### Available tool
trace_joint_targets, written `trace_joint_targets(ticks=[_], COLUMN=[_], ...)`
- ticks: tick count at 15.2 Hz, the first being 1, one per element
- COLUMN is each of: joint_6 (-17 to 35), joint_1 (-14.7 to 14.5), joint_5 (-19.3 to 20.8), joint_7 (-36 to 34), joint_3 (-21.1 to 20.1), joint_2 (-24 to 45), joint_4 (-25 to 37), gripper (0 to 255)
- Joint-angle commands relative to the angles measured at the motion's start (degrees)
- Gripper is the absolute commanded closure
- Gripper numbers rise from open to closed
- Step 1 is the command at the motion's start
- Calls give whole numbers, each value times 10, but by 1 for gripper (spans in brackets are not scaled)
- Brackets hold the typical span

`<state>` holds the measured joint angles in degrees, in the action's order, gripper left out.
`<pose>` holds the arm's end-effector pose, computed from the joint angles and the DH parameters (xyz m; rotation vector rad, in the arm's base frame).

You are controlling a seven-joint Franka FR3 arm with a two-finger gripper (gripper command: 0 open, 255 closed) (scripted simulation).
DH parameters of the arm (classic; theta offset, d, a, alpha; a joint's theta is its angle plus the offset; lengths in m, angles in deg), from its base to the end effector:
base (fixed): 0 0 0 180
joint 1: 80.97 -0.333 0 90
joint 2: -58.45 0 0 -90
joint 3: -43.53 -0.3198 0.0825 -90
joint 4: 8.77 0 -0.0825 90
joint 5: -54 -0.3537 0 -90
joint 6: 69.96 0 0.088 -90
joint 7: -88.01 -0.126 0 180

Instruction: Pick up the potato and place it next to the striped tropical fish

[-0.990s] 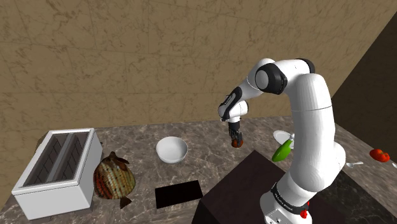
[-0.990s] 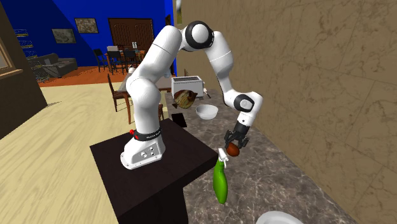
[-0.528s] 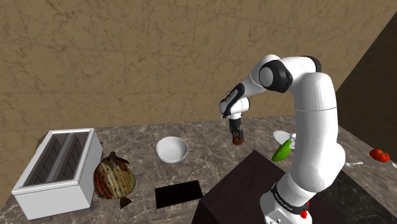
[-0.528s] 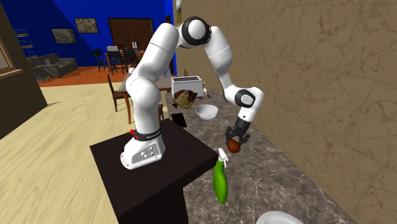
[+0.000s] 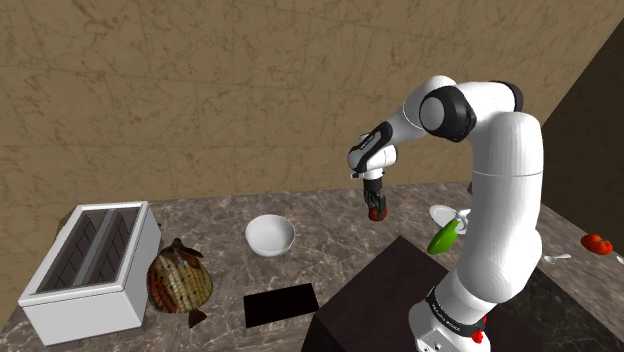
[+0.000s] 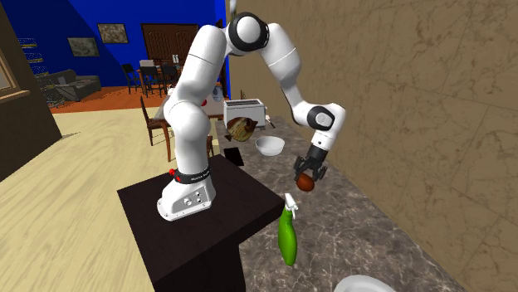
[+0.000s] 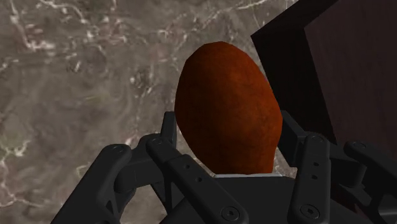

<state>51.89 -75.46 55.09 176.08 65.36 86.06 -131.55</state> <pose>0.4317 -0.2334 0.1758 -2.4011 -1.4268 0.5867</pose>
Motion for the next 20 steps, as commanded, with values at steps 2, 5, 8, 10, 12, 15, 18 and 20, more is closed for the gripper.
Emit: trace_joint_targets(ticks=[2, 5, 8, 10, 12, 15, 18, 20], joint_6=[-18, -37, -56, -68, -81, -101, -122, -135], joint_1=[-4, -7, -11, -13, -15, -18, -20, -22], joint_5=[7, 14, 21, 25, 29, 36, 42, 46], joint_7=[-2, -4, -6, -7, -9, -10, -12, -13], joint_3=[5, 9, 13, 16, 18, 21, 23, 25], joint_2=[-21, -41, -60, -73, -85, -103, -120, -131], joint_4=[-2, -2, -2, -1, 0, 3, 7, 10], gripper=[255, 255, 255, 255, 255, 255, 255, 255])
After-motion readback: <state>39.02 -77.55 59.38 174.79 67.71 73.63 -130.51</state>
